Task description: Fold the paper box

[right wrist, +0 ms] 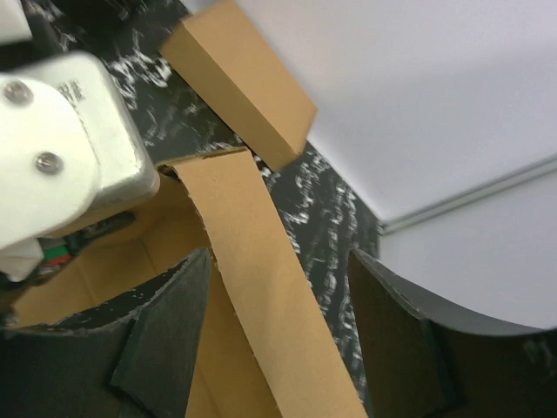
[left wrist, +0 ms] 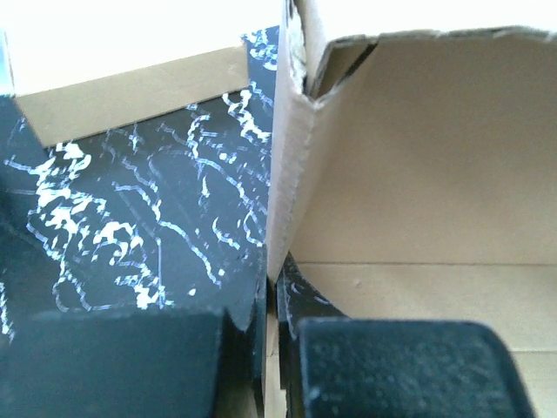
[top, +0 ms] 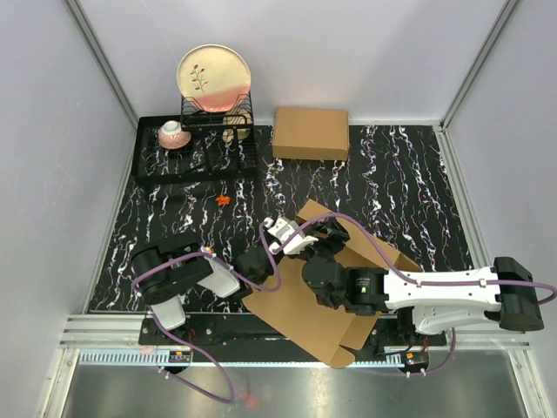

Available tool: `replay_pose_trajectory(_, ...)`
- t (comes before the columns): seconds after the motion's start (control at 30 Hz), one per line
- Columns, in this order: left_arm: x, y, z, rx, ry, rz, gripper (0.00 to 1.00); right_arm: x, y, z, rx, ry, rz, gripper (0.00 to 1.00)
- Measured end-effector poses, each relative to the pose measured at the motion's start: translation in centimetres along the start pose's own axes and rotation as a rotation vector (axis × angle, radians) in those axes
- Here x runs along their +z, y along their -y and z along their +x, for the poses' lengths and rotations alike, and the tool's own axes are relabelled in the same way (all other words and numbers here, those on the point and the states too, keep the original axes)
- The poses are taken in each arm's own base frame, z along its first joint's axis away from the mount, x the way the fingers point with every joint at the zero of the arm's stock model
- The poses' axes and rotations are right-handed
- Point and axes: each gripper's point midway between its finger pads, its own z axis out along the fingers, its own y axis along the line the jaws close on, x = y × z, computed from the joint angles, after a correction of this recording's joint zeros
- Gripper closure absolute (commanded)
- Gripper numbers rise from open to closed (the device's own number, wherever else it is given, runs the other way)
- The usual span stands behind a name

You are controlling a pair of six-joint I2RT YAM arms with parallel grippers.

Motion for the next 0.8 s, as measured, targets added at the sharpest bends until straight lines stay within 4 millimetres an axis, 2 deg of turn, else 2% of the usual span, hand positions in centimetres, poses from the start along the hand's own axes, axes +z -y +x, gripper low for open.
replay_pose_trajectory(0.1, -0.1, -0.6, 0.4, 0.003, -0.015, -0.029, 1.0, -0.3, 0.3, -0.9, 0.081, 0.034, -0.021, 0.28)
replay_pose_trajectory(0.27, -0.5, -1.7, 1.5, 0.018, -0.052, -0.079, 1.0, -1.4, 3.8, -3.0, 0.303, 0.119, -0.027, 0.27)
replay_pose_trajectory(0.43, -0.6, -2.3, 1.7, 0.016, -0.057, -0.107, 1.0, -1.7, 6.0, -3.9, 0.418, 0.143, -0.002, 0.29)
replay_pose_trajectory(0.57, -0.8, -2.7, 1.9, 0.013, -0.063, -0.132, 1.0, -0.1, 6.0, -2.7, 0.43, 0.092, 0.045, 0.36)
replay_pose_trajectory(0.8, -1.3, -3.2, 2.4, 0.018, -0.075, -0.15, 0.99, 4.8, 4.4, 1.1, 0.45, -0.033, 0.073, 0.39)
